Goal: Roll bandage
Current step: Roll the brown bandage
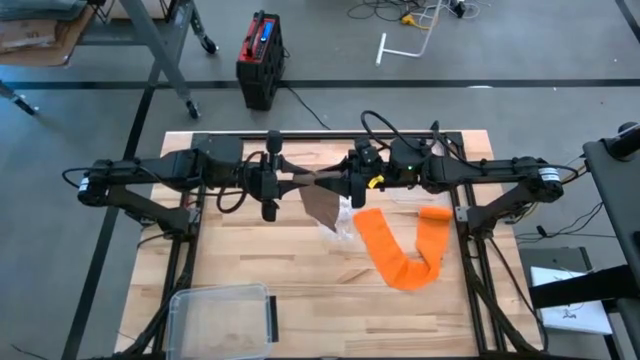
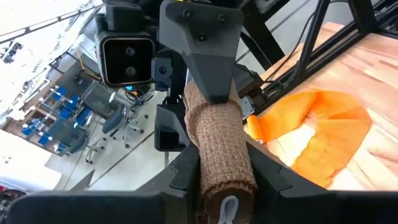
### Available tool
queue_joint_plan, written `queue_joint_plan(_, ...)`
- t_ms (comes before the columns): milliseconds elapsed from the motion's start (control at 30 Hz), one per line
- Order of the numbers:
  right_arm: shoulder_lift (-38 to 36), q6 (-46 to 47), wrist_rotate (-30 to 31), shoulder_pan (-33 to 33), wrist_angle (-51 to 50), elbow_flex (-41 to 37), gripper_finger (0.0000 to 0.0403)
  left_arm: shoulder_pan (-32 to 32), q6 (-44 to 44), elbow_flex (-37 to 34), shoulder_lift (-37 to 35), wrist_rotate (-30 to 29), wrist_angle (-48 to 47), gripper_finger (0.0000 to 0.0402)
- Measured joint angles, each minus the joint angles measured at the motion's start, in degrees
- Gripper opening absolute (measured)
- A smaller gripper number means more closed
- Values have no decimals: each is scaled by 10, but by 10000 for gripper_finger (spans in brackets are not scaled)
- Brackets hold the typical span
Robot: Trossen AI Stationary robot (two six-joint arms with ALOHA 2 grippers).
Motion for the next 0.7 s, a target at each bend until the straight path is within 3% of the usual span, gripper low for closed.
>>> queue_joint_plan(267, 0, -162, 22, 1, 5, 0, 150, 0, -98, 0, -6, -8, -1, 114)
queue_joint_plan(500, 0, -344, 37, 3, 10, 1, 135, 2, -260, 0, -11, -15, -6, 192)
queue_joint_plan(700, 0, -429, 50, 3, 4, 1, 128, 2, -302, 0, -11, -10, -6, 254)
